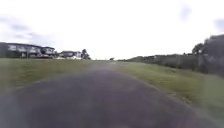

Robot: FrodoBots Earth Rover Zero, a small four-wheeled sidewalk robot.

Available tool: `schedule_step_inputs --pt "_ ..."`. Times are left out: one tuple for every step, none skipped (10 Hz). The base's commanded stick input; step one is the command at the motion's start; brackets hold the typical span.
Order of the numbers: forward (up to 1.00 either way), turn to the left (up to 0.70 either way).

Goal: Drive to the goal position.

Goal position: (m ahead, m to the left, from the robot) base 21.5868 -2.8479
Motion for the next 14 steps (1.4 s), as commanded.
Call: schedule_step_inputs --pt "0.7 0.12" --pt "0.7 0.17" --pt "0.7 0.27" --pt "0.7 0.3" --pt "0.7 0.32" --pt "0.7 0.35" --pt "0.7 0.35" --pt "0.7 0.31" --pt "0.7 0.21" --pt "0.7 0.11" --pt "0.7 0.03" --pt "0.7 0.03" --pt "0.7 0.03" --pt "0.7 0.03"
